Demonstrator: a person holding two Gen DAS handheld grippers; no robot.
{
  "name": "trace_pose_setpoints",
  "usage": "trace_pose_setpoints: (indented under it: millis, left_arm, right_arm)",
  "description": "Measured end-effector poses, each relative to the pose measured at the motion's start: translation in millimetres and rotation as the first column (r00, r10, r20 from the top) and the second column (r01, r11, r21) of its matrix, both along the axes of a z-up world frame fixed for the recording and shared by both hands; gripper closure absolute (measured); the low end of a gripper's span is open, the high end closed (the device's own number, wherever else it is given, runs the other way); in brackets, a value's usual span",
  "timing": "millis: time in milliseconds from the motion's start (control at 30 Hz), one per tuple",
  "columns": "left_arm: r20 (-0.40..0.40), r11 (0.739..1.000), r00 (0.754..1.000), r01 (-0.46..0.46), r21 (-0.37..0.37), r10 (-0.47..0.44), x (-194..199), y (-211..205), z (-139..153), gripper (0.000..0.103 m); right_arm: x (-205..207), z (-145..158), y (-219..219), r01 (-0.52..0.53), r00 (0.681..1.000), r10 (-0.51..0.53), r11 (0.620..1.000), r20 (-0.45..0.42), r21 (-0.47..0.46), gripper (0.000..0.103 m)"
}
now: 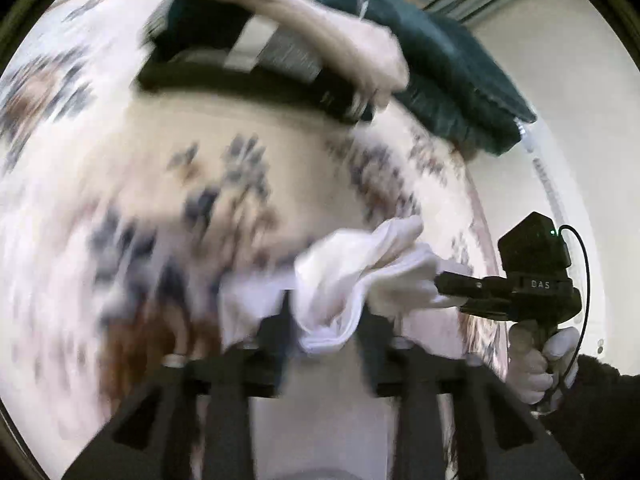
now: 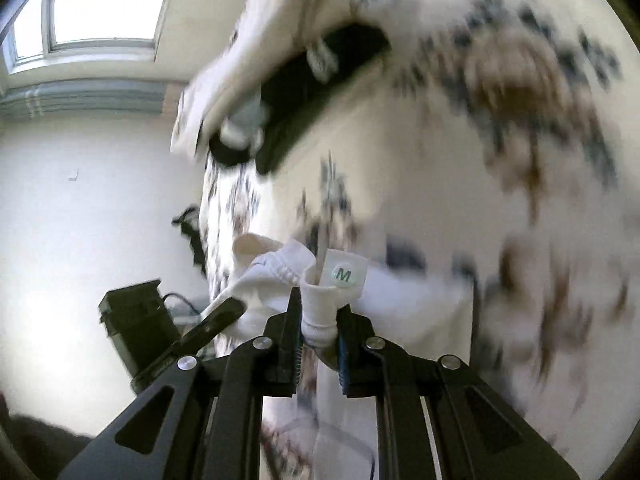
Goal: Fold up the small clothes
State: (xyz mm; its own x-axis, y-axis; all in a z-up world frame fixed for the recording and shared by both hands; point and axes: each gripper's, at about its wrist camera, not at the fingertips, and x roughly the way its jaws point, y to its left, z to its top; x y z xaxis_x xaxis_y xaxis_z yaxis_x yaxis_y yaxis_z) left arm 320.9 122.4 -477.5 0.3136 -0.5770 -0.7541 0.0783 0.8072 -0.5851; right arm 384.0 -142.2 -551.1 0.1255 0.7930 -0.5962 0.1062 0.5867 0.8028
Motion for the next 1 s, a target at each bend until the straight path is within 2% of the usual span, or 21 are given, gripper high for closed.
trace_pose_setpoints:
  millis: [33,67,100,133,167,267,300,367,467,633,667,700,733,767,800,900,1000]
  left_arm:
    - [-0.029,1.0,1.0,-0.013,0.001,0.013,-18.2,6.0,-3.8,0.048]
    - [-0.068,0.999,0.997,-0.036,-0.008,0.035,-39.2,15.2,-8.1,0.044]
    - [-0.106,0.998,0.993,-0.055,-0.013,0.054,-56.1,22.2,-13.7,0.044]
    - [-0.135,0.998,0.989,-0.064,-0.009,0.062,-68.5,24.7,-17.3,0.044]
    - [-0.177,0.997,0.981,-0.08,0.007,0.08,-85.0,33.7,-25.6,0.044]
    - [-0.252,0.99,0.957,-0.138,0.03,0.141,-107.2,58.9,-38.0,0.044]
    - [-0.27,0.986,0.948,-0.166,0.025,0.167,-109.8,65.1,-43.3,0.044]
    - [-0.292,0.976,0.934,-0.217,-0.001,0.207,-104.8,70.1,-52.6,0.044]
    - [-0.311,0.973,0.927,-0.228,-0.032,0.207,-84.6,59.2,-63.4,0.044]
    - [-0.325,0.979,0.924,-0.204,0.021,0.2,-60.3,28.6,-87.2,0.046]
    - [-0.312,0.979,0.928,-0.199,0.053,0.206,-58.2,23.2,-88.3,0.072]
    - [-0.297,0.979,0.933,-0.194,0.058,0.202,-58.5,20.6,-88.0,0.091]
    - [-0.289,0.98,0.937,-0.182,0.079,0.197,-58.4,16.6,-86.7,0.091]
    - [-0.271,0.979,0.942,-0.181,0.09,0.199,-60.1,14.7,-81.8,0.092]
    - [-0.256,0.98,0.946,-0.182,0.082,0.198,-62.4,14.9,-78.6,0.093]
    - [-0.238,0.981,0.952,-0.176,0.086,0.191,-69.7,18.4,-72.5,0.092]
    - [-0.308,0.98,0.931,-0.184,0.072,0.197,-71.8,27.9,-84.5,0.086]
  right_arm:
    - [-21.3,-4.9,1.8,-0.018,0.999,0.018,1.0,-0.04,-0.014,0.083]
    - [-33.2,-9.8,3.3,-0.036,0.997,0.035,0.999,-0.069,-0.014,0.076]
    - [-53.3,-20.0,5.8,-0.071,0.989,0.069,0.997,-0.127,-0.014,0.071]
    - [-70.0,-29.1,6.4,-0.101,0.98,0.095,0.994,-0.174,-0.03,0.06]
    - [-80.4,-34.1,0.0,-0.123,0.974,0.113,0.992,-0.198,-0.041,0.054]
    - [-116.5,-51.9,-7.5,-0.167,0.951,0.14,0.983,-0.277,-0.074,0.053]
    - [-125.6,-56.6,-13.9,-0.152,0.946,0.122,0.985,-0.3,-0.079,0.053]
    - [-136.4,-62.3,-25.3,-0.095,0.946,0.065,0.992,-0.317,-0.081,0.043]
    - [-142.8,-74.8,-41.3,0.019,0.939,-0.046,0.997,-0.34,-0.081,0.041]
    - [-128.1,-93.9,-33.3,0.1,0.932,-0.137,0.987,-0.336,-0.125,0.041]
    - [-127.2,-96.7,-31.1,0.112,0.929,-0.153,0.984,-0.337,-0.137,0.043]
    - [-126.5,-97.5,-27.8,0.116,0.931,-0.156,0.984,-0.331,-0.136,0.046]
    - [-125.7,-97.2,-22.9,0.119,0.935,-0.16,0.982,-0.317,-0.145,0.063]
    - [-123.9,-98.3,-15.3,0.111,0.937,-0.159,0.98,-0.311,-0.166,0.091]
    - [-128.8,-96.0,-16.3,0.105,0.938,-0.156,0.979,-0.31,-0.175,0.096]
    - [-138.4,-90.2,-17.6,0.155,0.933,-0.203,0.972,-0.296,-0.178,0.096]
    - [-150.3,-90.4,-26.4,0.1,0.936,-0.189,0.951,-0.296,-0.292,0.095]
